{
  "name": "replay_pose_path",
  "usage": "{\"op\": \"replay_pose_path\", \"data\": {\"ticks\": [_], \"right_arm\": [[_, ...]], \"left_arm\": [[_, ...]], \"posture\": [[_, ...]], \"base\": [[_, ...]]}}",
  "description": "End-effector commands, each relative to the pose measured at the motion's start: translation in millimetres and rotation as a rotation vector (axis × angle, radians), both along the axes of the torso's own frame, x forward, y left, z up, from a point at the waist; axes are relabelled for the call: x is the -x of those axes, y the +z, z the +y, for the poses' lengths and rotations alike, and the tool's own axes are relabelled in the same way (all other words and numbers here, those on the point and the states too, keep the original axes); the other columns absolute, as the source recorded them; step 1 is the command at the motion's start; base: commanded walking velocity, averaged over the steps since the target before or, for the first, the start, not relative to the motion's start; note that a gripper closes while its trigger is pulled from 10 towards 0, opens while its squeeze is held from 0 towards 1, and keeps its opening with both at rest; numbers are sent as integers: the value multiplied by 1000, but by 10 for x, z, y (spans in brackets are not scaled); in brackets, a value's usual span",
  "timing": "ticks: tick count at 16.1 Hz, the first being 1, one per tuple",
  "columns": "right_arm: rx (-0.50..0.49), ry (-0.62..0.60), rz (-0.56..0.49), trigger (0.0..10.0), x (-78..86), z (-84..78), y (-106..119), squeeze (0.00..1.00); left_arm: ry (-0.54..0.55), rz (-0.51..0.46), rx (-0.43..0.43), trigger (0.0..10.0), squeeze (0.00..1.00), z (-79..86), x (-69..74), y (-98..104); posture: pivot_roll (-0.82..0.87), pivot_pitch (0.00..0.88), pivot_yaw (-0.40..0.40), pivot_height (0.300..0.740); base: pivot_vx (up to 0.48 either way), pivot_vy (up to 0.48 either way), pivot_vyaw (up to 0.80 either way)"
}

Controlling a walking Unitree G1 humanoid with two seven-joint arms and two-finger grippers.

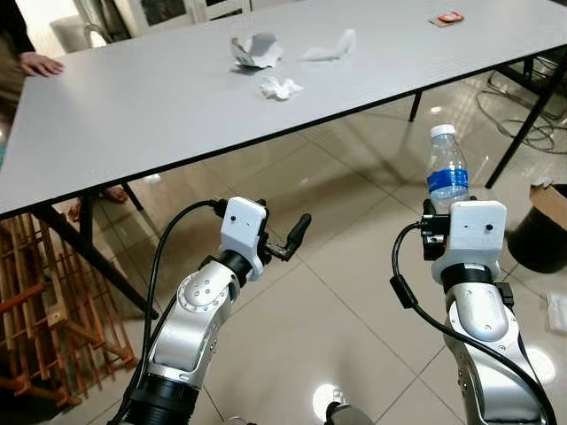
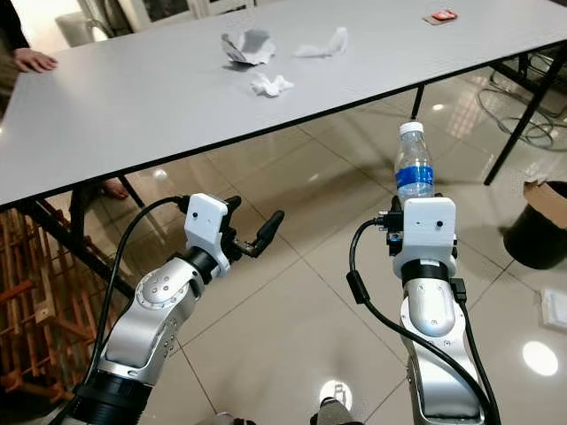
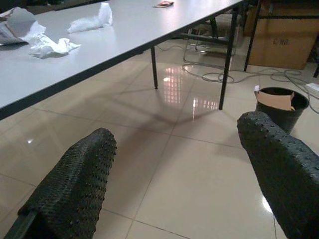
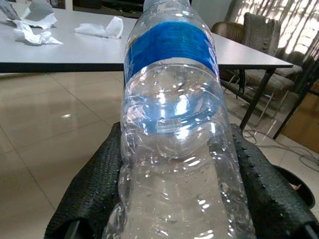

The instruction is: Picking trash to rubbish bin

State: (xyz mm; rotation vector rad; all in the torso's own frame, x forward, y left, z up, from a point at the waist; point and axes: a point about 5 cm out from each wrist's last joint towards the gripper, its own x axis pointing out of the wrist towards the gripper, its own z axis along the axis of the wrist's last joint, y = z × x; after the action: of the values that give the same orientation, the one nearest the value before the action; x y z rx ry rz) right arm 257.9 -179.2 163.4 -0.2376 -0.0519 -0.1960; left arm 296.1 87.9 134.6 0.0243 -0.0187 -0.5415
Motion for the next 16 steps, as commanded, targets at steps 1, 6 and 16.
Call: {"op": "replay_pose_path", "data": {"ticks": [1, 6, 16], "right_arm": [[8, 3, 10, 10000, -14, 24, 0, 0], [14, 0, 7, 10000, -17, 13, 4, 0], [18, 8, 4, 10000, -44, 22, 11, 0]], "left_arm": [[-9, -12, 9, 10000, 0, 20, 9, 30], [-28, -18, 13, 10000, 0, -5, 7, 38], [-71, -25, 23, 10000, 0, -47, 34, 43]], "posture": [[-126, 125, 96, 740], [-130, 120, 98, 740], [-127, 119, 93, 740]], "base": [[0, 0, -763], [0, 0, -764], [156, 0, -763]]}}
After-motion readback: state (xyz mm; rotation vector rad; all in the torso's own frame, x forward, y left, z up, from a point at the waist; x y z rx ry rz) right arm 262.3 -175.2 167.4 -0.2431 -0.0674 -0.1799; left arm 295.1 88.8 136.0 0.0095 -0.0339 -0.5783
